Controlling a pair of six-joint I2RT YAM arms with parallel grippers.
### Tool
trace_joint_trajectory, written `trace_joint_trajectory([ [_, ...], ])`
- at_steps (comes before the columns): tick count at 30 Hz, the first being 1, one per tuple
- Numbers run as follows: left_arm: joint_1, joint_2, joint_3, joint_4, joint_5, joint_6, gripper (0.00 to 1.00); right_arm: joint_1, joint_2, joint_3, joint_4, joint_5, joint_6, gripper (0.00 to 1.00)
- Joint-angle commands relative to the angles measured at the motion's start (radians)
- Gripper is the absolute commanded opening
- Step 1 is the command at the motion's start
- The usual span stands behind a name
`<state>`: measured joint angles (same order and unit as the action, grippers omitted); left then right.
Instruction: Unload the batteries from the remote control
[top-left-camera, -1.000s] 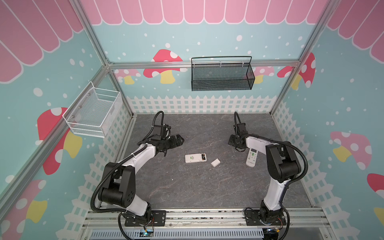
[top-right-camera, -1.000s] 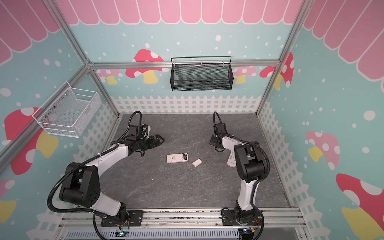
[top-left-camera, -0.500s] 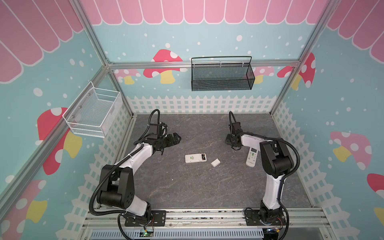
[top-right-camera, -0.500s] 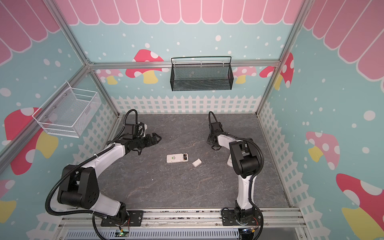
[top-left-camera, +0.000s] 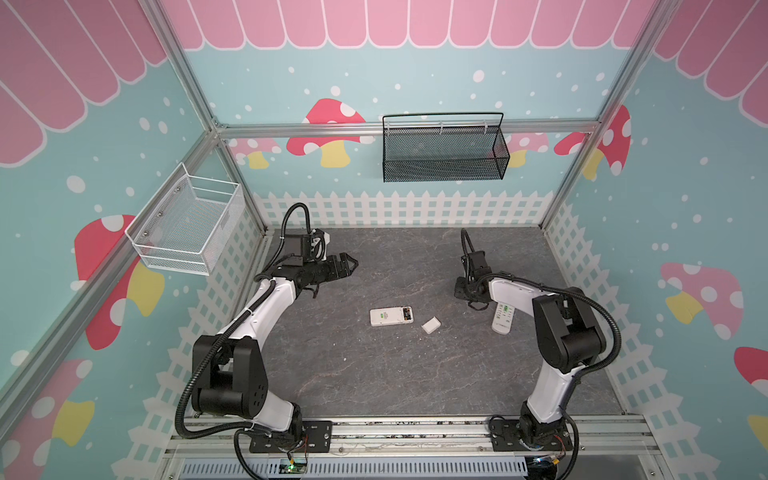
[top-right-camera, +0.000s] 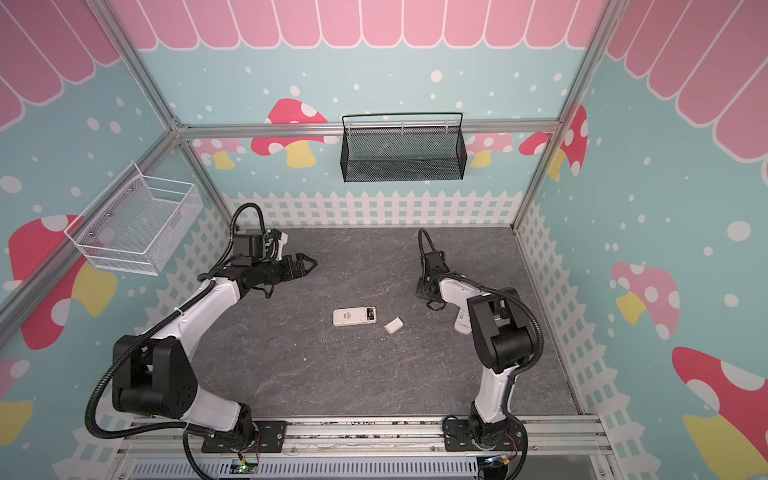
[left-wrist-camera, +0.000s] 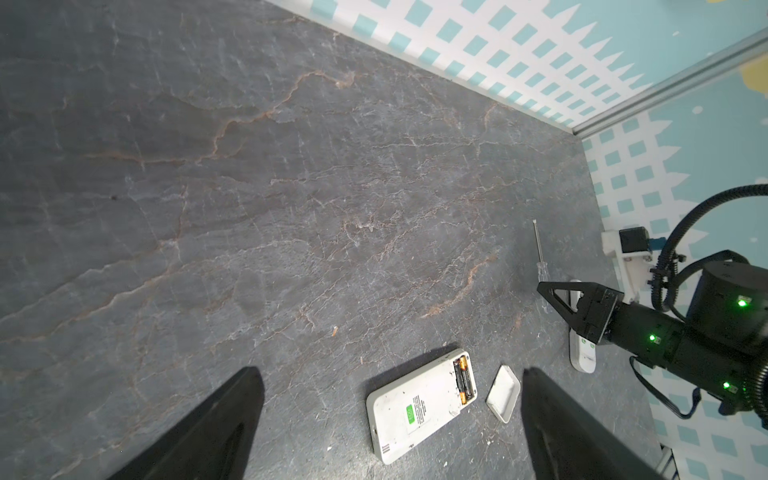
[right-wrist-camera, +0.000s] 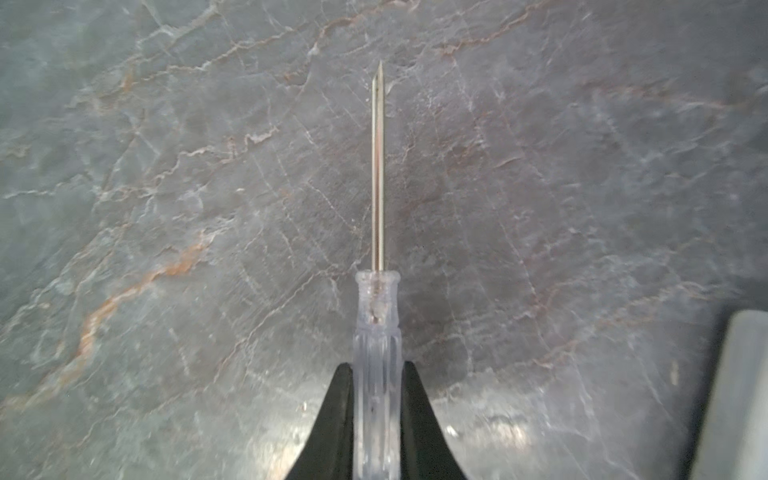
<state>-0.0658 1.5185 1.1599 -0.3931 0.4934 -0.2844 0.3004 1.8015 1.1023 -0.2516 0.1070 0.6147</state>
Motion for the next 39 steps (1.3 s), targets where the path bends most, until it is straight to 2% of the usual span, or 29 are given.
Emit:
trace_joint_trajectory([
  [1, 0.000, 0.008, 0.071, -0.071, 0.107, 0.120, 0.95, 0.006, -0.094, -0.035, 0.075, -0.066, -0.073, 0.03],
  [7, -0.002, 0.017, 0.253, -0.229, 0.171, 0.273, 0.91, 0.006, -0.250, -0.139, 0.226, -0.185, -0.168, 0.01],
  [10, -0.003, 0.012, 0.346, -0.312, 0.167, 0.351, 0.87, 0.008, -0.300, -0.159, 0.254, -0.234, -0.213, 0.00],
  [16, -0.004, 0.016, 0.482, -0.422, 0.214, 0.514, 0.85, 0.021, -0.414, -0.227, 0.372, -0.362, -0.366, 0.00],
  [19, -0.009, 0.033, 0.554, -0.492, 0.306, 0.570, 0.84, 0.041, -0.461, -0.237, 0.400, -0.420, -0.455, 0.00],
  [23, -0.018, 0.059, 0.637, -0.667, 0.495, 0.776, 0.80, 0.080, -0.520, -0.285, 0.486, -0.468, -0.600, 0.00],
  [30, -0.089, 0.101, 0.764, -0.874, 0.522, 0.993, 0.79, 0.130, -0.578, -0.343, 0.585, -0.589, -0.789, 0.00],
  [36, -0.176, 0.126, 0.778, -0.963, 0.470, 1.118, 0.79, 0.164, -0.564, -0.330, 0.581, -0.658, -0.851, 0.00],
  [39, -0.202, 0.146, 0.790, -0.964, 0.448, 1.124, 0.79, 0.181, -0.550, -0.309, 0.571, -0.675, -0.843, 0.00],
])
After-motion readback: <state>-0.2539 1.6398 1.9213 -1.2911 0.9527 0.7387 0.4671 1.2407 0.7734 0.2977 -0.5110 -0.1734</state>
